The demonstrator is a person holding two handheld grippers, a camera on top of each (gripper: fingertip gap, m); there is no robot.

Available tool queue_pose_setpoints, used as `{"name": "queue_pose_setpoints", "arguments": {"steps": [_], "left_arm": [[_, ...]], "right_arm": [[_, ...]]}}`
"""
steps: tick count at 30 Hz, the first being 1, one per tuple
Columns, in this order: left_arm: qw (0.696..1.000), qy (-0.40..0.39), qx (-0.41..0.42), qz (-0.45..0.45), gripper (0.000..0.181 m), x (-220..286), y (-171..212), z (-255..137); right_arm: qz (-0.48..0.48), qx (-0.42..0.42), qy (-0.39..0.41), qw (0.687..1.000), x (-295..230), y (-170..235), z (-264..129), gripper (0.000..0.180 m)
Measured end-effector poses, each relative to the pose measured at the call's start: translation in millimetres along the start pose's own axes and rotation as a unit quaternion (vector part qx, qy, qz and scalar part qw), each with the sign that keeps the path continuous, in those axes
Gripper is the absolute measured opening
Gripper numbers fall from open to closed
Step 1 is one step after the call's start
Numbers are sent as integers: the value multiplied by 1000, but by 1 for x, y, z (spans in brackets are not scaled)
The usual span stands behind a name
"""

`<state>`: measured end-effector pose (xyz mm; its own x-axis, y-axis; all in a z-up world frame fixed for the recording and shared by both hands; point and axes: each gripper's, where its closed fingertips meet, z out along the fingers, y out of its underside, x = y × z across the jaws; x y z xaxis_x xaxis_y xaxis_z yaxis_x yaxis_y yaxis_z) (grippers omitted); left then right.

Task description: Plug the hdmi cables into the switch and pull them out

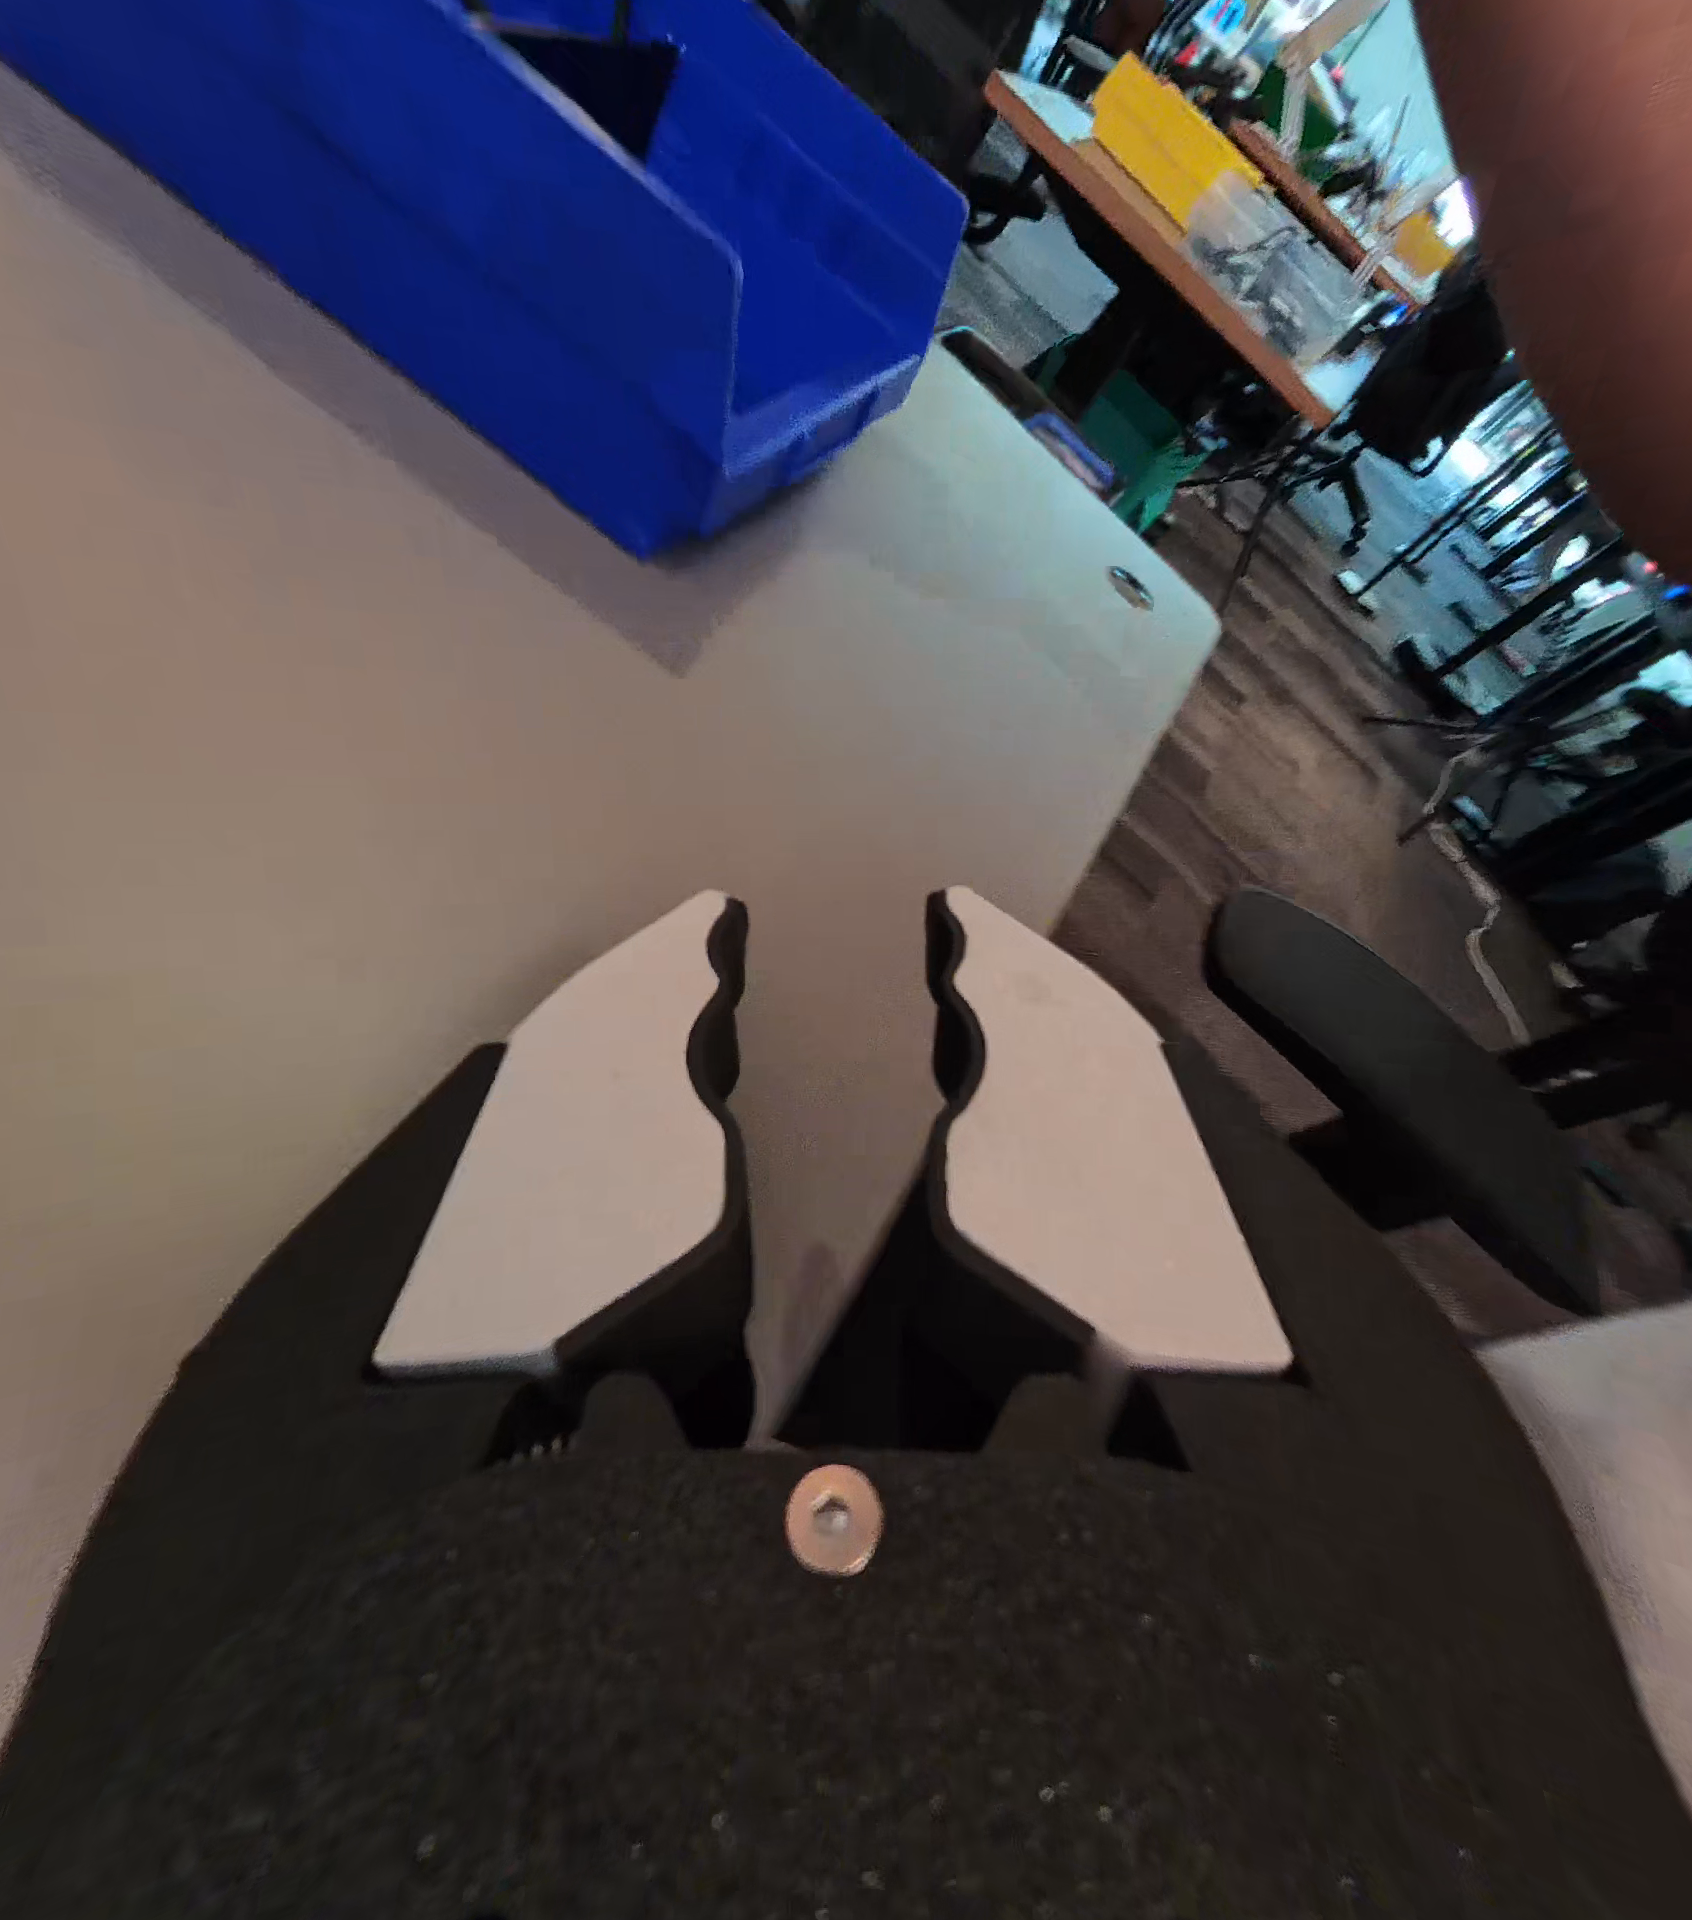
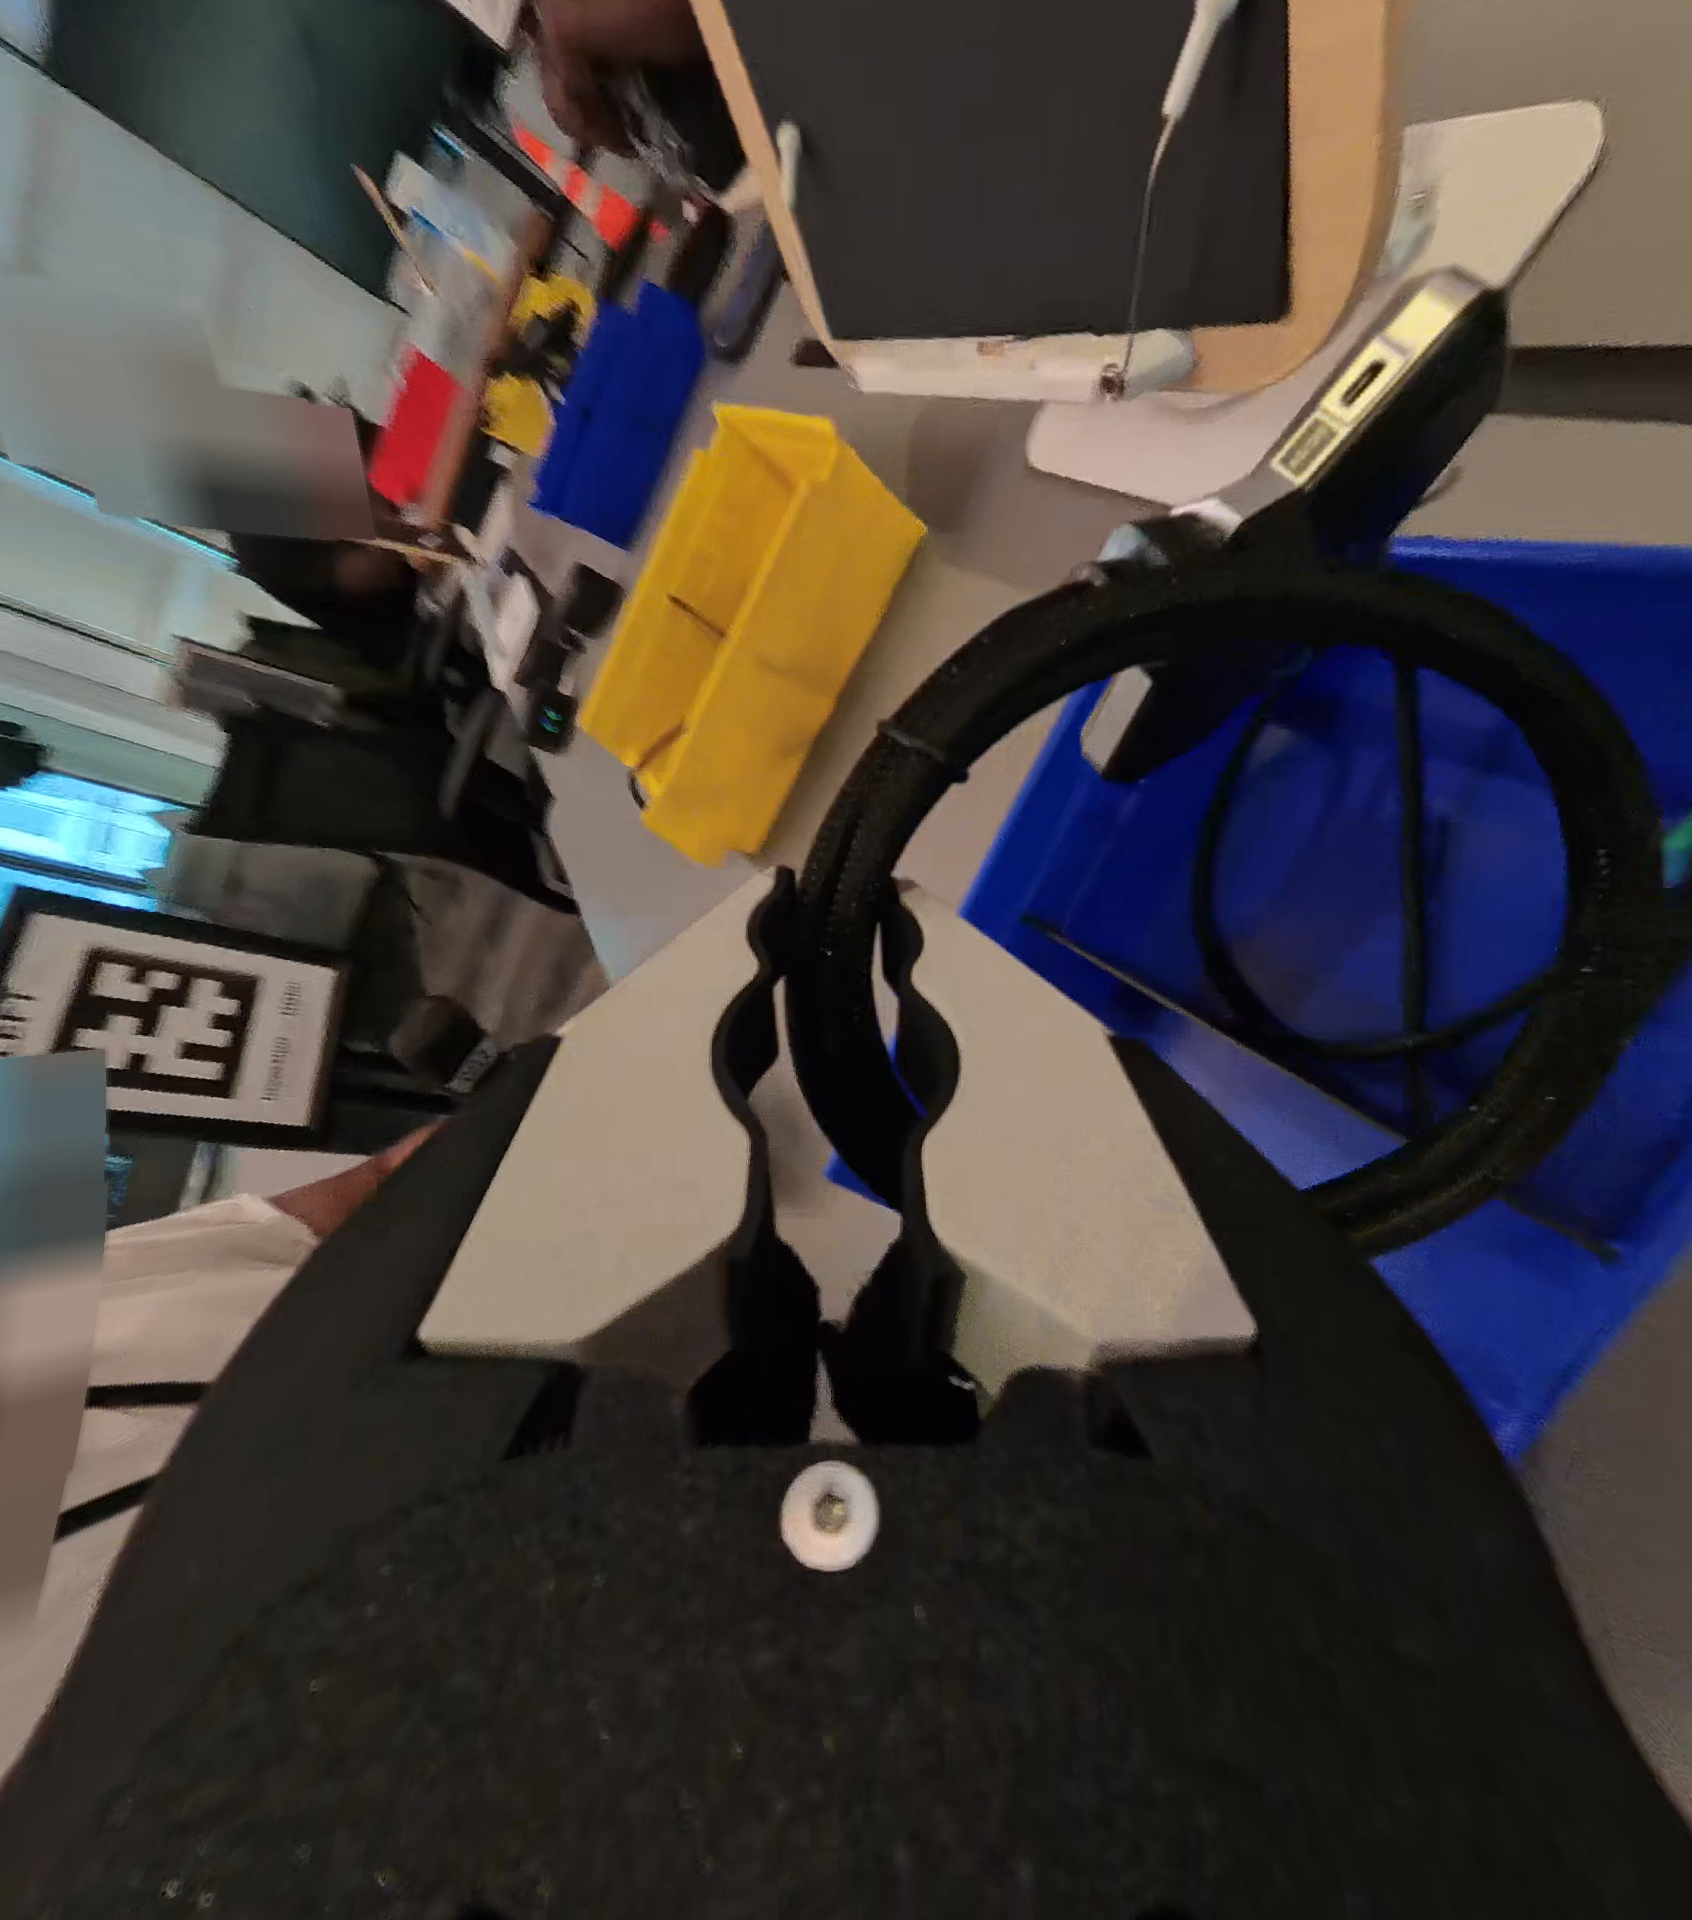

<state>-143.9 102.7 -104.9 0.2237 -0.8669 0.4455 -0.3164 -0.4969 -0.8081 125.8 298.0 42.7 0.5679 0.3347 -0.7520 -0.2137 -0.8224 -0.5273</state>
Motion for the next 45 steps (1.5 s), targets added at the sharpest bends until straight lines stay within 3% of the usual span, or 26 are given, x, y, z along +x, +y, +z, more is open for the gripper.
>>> {"name": "queue_pose_setpoints", "arguments": {"steps": [1,6,10,13,16,18,23,28,33,40,42,45], "left_arm": [[1000,-10,-2,14,36,-6,-16,11],[999,-24,-18,-37,59,-41,-94,85],[989,-120,-23,-80,67,-112,-140,127],[983,-138,-46,-109,63,-146,-153,155],[983,-84,-74,-145,60,-148,-156,180],[984,-68,-87,-141,41,-146,-156,187],[981,-112,-152,-48,29,-143,-155,185],[981,-113,-155,-37,28,-141,-154,186],[982,-112,-147,-45,28,-141,-154,185],[982,-112,-144,-52,31,-141,-156,189],[983,-112,-134,-56,31,-142,-157,190],[984,-111,-125,-61,34,-142,-158,191]], "right_arm": [[11,6,-23,1000,2,4,4,15],[24,19,-27,999,18,23,2,13],[-13,-14,6,1000,13,39,0,14],[-14,-16,2,1000,6,41,0,14],[5,0,-28,1000,-2,36,6,14],[12,15,-53,998,-8,30,12,14],[9,55,-93,994,-11,8,23,14],[-59,84,-103,989,0,-16,30,16],[-82,149,-76,982,62,-51,30,13],[-81,109,-60,989,90,-25,15,10],[-72,75,-15,994,115,-3,15,9],[-7,74,-8,997,135,13,7,8]]}}
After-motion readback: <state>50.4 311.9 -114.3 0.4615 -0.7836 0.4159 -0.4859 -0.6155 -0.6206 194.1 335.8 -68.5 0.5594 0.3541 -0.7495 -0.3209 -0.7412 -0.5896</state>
